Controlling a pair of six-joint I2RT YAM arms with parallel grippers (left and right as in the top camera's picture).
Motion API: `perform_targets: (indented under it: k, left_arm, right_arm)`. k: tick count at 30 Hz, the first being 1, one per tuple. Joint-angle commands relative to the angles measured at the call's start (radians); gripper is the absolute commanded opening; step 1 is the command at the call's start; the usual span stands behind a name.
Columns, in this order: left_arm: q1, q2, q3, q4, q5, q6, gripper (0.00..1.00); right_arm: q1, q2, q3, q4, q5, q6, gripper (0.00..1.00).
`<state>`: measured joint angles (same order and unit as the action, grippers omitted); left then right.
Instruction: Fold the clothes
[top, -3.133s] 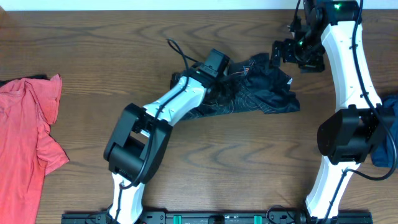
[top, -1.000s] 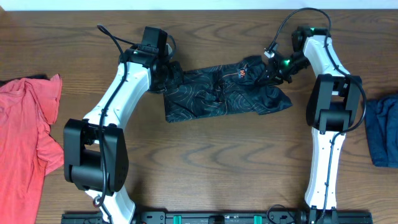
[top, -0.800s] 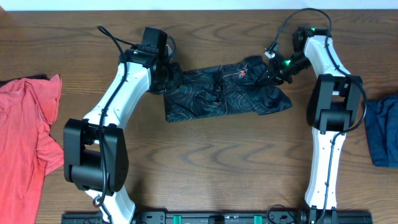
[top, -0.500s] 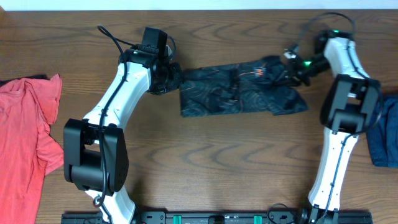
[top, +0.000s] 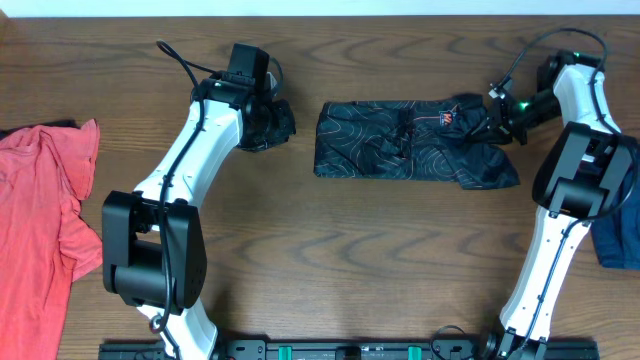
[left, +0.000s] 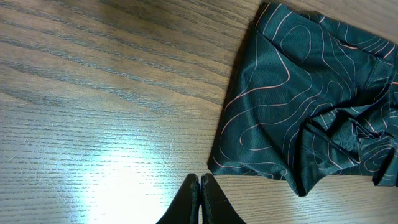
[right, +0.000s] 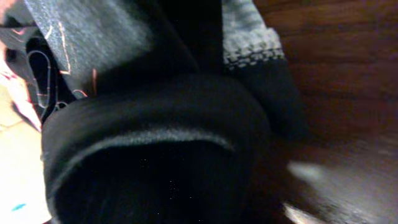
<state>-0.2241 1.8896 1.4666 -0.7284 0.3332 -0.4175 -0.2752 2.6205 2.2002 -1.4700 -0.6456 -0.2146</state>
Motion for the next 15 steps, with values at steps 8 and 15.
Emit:
perform_targets:
  k: [8,15]
  left_arm:
    - [0.005,0.0,0.009,0.007,-0.051,0.014,0.06]
    - [0.005,0.012,0.009,0.007,-0.055,0.014,0.06]
  right_arm:
    - [0.083,-0.2,0.027,0.0,0.115,0.073,0.01]
    - [0.144,-0.323,0.027,-0.034,0.118,0.143,0.01]
